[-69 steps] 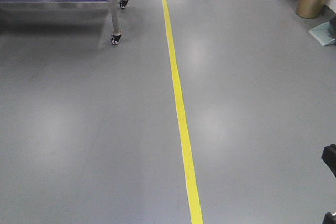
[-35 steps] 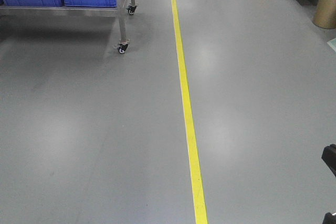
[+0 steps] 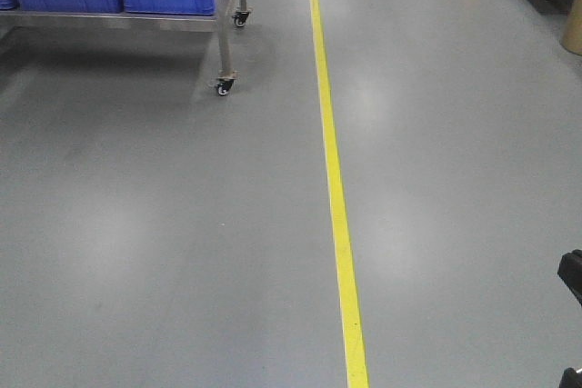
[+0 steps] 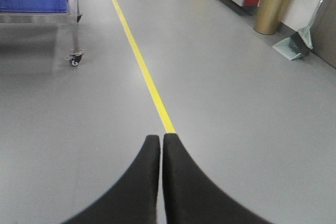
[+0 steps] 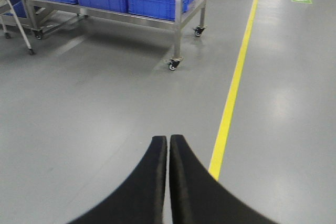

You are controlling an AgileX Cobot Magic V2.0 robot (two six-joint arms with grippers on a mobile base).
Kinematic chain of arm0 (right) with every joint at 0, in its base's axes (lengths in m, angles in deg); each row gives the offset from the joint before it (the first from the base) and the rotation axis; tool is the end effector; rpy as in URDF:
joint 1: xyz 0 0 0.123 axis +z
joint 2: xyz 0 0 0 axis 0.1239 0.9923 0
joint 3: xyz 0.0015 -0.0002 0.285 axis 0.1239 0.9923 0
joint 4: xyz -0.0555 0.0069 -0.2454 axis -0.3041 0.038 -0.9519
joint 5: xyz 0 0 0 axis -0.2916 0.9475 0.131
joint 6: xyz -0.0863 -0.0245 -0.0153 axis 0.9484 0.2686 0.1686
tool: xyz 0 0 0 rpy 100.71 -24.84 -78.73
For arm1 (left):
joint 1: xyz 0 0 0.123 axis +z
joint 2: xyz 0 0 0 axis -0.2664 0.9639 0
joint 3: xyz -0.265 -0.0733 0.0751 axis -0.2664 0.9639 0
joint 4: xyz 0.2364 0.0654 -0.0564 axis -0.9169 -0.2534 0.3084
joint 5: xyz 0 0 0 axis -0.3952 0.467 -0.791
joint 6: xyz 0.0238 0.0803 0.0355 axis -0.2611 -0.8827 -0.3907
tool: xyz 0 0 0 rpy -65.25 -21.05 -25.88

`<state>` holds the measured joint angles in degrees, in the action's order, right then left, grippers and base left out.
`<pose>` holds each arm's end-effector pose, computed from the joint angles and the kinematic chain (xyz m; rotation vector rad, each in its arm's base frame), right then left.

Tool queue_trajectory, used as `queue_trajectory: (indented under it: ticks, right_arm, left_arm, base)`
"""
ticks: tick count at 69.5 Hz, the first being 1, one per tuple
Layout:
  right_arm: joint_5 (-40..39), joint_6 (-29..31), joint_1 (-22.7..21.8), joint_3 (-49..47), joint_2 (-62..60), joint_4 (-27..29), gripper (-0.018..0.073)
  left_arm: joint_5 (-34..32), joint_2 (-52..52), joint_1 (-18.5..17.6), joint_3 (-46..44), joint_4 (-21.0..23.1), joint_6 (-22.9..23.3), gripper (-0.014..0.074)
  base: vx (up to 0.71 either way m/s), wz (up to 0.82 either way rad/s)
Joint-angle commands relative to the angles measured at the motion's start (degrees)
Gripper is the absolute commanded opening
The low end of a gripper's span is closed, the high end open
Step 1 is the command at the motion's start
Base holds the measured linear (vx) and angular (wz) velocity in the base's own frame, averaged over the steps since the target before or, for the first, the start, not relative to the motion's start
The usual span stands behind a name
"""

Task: Move and align brake pads A on conveyor
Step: 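Continue driving past the cart of blue bins, then turn and drive up to the stainless steel table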

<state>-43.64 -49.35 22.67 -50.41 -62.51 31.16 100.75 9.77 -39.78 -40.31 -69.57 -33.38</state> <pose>0.0796 0.0254 0.2761 -0.3099 1.8135 0.1949 0.0662 -0.0181 0.2925 0.1725 1.8766 -0.2874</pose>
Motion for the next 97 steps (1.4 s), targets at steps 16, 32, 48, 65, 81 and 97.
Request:
queue_trajectory:
  ticks: [16,32,48,65,81,97]
  right_arm:
    - [-4.2,0.5,-0.2,-1.7,0.3,0.0,-0.0006]
    - [-4.2,0.5,-0.2,-1.7,0.3,0.0,-0.0006]
    - [-4.2,0.5,-0.1,-1.7,0.3,0.0,-0.0006]
    - [-4.2,0.5,-0.1,-1.7,0.3,0.0,-0.0006]
    - [-4.2,0.5,-0.1,-1.7,0.3,0.0,-0.0006]
    - [-4.2,0.5,-0.1,-1.7,0.3,0.0,-0.0006]
  left_arm:
    - [-3.9,0.7,-0.3,-1.3,-0.4,0.1,-0.0006]
    - [-3.9,0.7,-0.3,-1.3,-0.4,0.1,-0.0006]
    - [-3.9,0.7,-0.3,-1.3,-0.4,0.1,-0.0006]
    - [-3.9,0.7,-0.3,-1.3,-0.4,0.1,-0.0006]
    - [-3.9,0.7,-0.3,-1.3,-0.4,0.1,-0.0006]
    - [-3.9,0.7,-0.3,-1.3,-0.4,0.1,-0.0006]
  base:
    - [0.06,0.39]
    - [0.07,0.79]
    - [0.06,0.96]
    - [0.05,0.81]
    - [0.05,0.55]
    - [0.06,0.42]
